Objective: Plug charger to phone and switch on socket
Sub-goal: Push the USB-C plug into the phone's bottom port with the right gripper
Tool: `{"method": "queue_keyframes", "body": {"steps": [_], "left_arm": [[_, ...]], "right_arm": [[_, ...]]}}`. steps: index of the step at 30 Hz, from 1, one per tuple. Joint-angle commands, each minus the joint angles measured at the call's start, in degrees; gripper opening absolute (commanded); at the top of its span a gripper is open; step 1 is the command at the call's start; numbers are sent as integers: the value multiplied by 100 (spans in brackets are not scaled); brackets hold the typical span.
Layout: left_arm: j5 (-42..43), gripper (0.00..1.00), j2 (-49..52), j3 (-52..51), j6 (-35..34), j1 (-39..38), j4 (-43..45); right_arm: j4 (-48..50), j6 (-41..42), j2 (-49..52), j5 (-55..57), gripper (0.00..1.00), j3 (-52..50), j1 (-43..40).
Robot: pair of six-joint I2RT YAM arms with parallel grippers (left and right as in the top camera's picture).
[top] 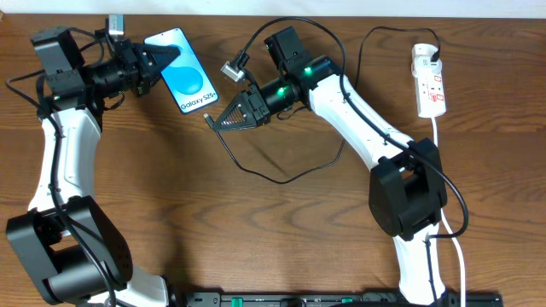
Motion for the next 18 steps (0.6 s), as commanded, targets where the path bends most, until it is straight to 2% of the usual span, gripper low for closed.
{"method": "queue_keyframes", "body": {"steps": [1, 18], "left_arm": [[116, 8, -61, 35, -92, -9, 50], [116, 7, -61, 35, -87, -9, 50]], "right_arm": [[57, 94, 31, -85, 1, -28, -2], [291, 197, 31, -350, 1, -26, -4]]}}
